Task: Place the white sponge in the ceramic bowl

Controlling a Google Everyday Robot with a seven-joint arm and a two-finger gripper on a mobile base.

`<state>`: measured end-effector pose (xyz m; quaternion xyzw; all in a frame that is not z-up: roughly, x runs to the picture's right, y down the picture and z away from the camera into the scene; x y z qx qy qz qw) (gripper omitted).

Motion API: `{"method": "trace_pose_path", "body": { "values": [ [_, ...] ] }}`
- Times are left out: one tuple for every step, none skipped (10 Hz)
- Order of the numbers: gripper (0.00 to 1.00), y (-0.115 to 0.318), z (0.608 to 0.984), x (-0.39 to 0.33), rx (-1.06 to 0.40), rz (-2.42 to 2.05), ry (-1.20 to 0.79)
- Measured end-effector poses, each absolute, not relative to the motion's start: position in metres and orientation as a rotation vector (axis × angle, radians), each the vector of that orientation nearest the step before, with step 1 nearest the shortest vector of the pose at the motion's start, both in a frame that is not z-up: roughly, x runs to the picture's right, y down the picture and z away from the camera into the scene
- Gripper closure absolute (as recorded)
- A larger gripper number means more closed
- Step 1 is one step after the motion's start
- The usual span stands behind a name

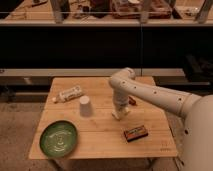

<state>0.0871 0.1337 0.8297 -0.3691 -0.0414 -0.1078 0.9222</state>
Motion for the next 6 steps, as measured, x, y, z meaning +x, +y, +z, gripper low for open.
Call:
{"method": "trace_pose_path", "body": {
  "values": [
    [0.38,0.13,0.831,0.089,-0.735,-0.246,-0.078],
    [0.28,0.122,0.831,0.085,-0.699,-0.312,-0.107],
    [0.21,0.113,0.828,0.087,-0.656,-0.412,-0.166],
    [0.2,0.108,0.828,0.091,-0.626,-0.462,-0.208],
    [0.2,0.103,0.829,0.094,-0.602,-0.495,-0.269],
    [0.2,0.099,0.832,0.099,-0.586,-0.513,-0.342]
  ]
}}
